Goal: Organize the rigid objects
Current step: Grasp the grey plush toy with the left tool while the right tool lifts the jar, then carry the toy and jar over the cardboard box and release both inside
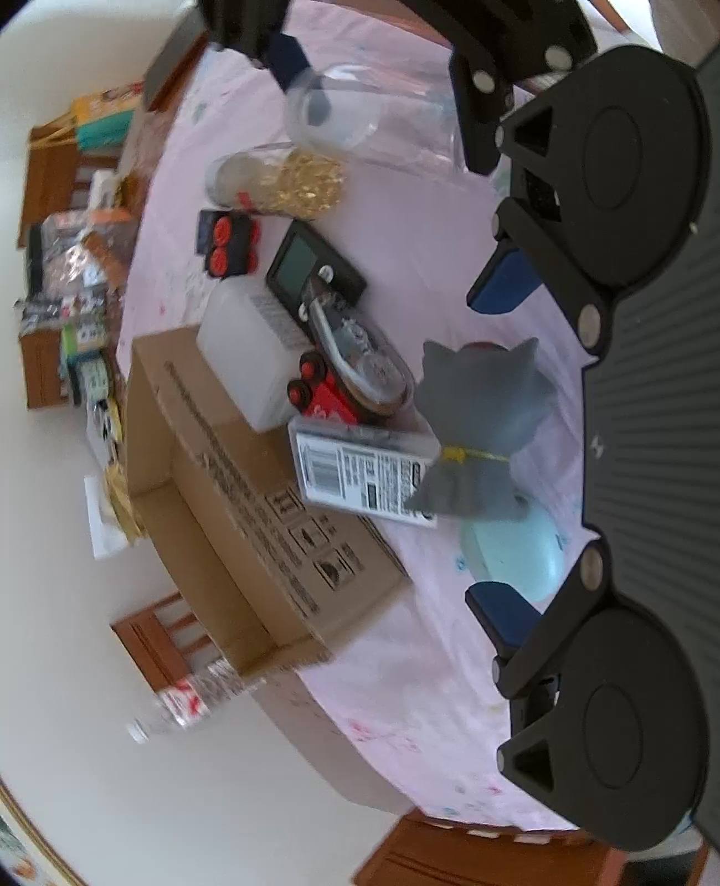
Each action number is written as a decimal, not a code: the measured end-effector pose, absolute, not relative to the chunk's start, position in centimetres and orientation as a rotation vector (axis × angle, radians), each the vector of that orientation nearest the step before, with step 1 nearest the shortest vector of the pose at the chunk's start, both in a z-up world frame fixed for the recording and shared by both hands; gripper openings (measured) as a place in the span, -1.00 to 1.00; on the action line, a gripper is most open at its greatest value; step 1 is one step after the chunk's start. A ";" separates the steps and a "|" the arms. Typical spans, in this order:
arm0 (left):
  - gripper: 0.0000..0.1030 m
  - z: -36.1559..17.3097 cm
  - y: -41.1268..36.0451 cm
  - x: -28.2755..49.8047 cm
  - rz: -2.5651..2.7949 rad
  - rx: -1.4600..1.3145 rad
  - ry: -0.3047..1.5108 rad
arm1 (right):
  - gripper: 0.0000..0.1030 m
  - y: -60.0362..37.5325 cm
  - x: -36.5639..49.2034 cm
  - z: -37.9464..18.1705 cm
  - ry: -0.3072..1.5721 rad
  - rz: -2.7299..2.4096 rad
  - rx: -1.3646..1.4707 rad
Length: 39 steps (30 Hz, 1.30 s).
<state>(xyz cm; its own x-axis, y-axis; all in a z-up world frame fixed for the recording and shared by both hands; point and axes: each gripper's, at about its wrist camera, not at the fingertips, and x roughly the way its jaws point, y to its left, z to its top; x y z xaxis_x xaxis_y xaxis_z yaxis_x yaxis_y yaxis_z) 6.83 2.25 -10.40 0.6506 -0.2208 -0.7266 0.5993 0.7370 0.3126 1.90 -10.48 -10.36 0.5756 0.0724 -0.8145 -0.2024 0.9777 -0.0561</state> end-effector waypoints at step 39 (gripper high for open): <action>0.40 -2.3 5.4 13.4 -0.680 0.397 0.868 | 0.81 -11.0 6.8 -3.5 0.909 0.171 -0.091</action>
<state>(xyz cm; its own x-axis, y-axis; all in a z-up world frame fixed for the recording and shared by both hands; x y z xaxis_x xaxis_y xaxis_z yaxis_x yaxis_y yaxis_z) 13.43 5.41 -2.34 0.4588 -0.3813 -0.8026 0.6885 0.7236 0.0497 6.82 -11.00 -3.55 0.6022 0.1091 -0.7909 -0.1861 0.9825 -0.0062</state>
